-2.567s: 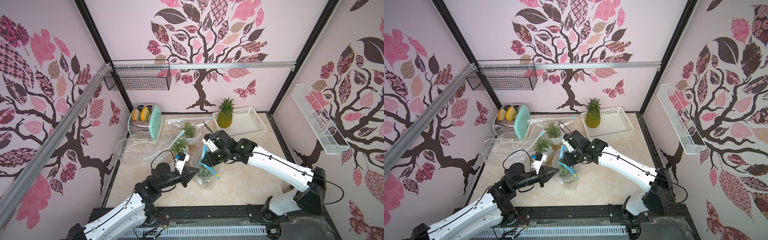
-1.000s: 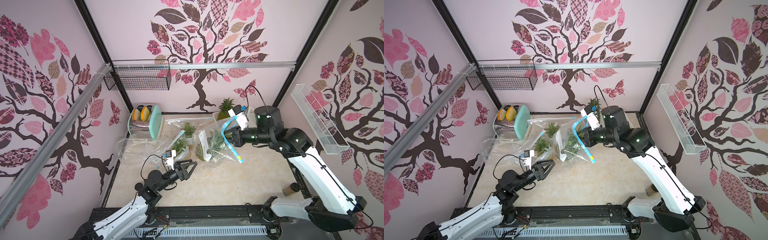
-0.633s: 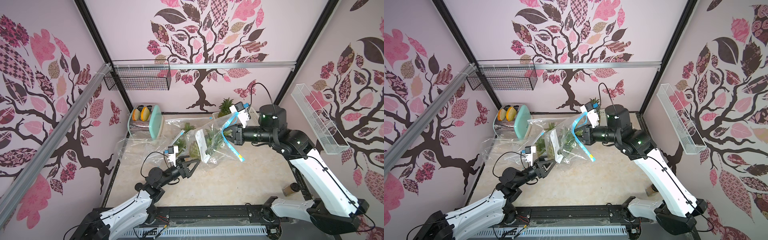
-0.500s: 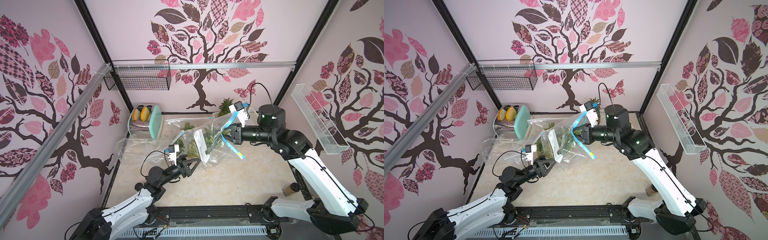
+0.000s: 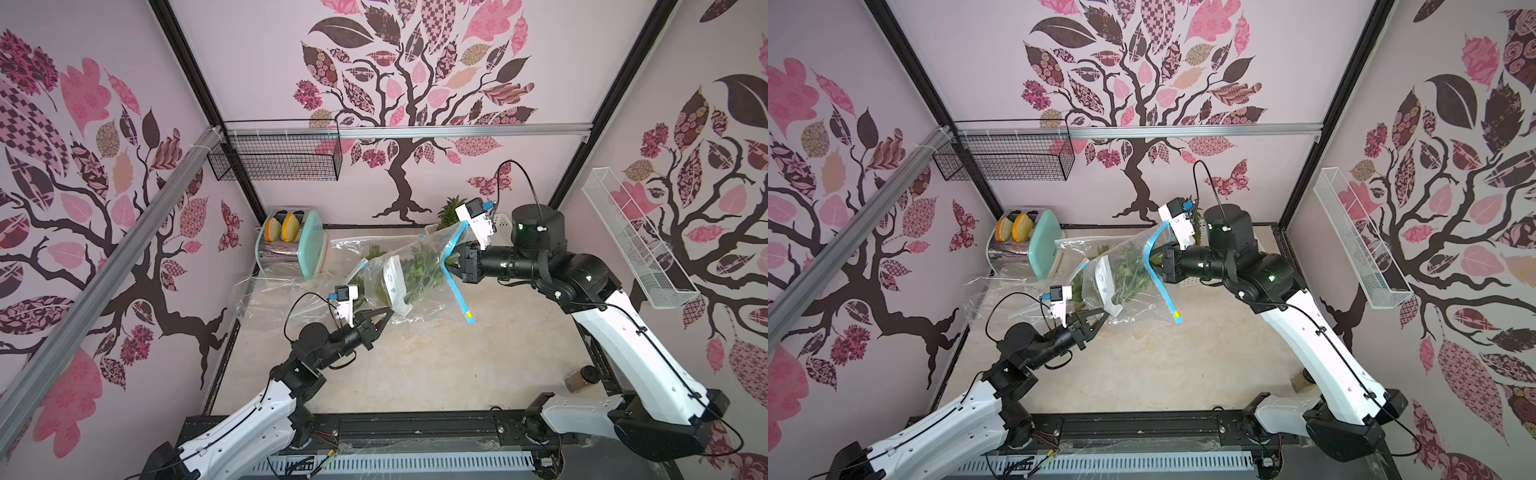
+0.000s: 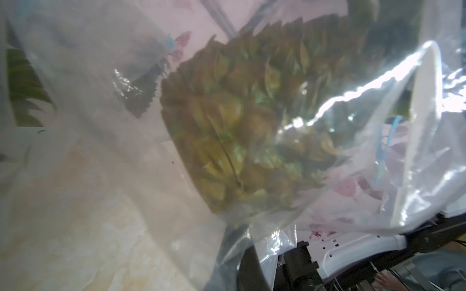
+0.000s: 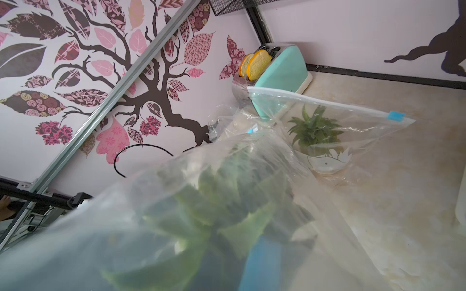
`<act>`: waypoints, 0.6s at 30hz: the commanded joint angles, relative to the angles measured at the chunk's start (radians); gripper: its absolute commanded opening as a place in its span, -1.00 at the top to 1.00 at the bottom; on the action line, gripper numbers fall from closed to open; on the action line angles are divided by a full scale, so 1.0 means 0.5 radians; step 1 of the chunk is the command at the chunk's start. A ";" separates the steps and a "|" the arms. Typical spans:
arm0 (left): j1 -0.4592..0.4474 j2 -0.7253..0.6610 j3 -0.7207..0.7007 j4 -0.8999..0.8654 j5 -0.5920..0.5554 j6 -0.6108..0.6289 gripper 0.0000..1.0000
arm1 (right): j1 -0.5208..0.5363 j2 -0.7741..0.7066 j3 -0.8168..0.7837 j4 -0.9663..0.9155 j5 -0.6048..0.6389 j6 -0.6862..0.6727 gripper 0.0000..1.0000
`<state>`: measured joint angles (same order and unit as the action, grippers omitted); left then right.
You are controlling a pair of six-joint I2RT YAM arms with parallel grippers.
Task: Open the zip-top bag and take out the pineapple
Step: Pick up the pineapple from the zipper food storage bag.
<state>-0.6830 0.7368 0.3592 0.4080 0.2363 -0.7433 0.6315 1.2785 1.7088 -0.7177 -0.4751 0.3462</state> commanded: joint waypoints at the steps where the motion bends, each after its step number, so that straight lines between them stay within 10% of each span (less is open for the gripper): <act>1: 0.010 -0.005 0.032 -0.429 -0.345 0.118 1.00 | 0.004 -0.023 0.169 -0.023 0.004 -0.070 1.00; 18: 0.001 0.206 -0.124 -0.644 -0.980 -0.222 1.00 | 0.005 -0.066 0.583 -0.267 0.032 -0.113 1.00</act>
<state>-0.6842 0.8227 0.3256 0.1322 -0.1753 -0.8146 0.6319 1.2778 1.9324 -0.9199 -0.4301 0.2867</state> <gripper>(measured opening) 0.047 0.091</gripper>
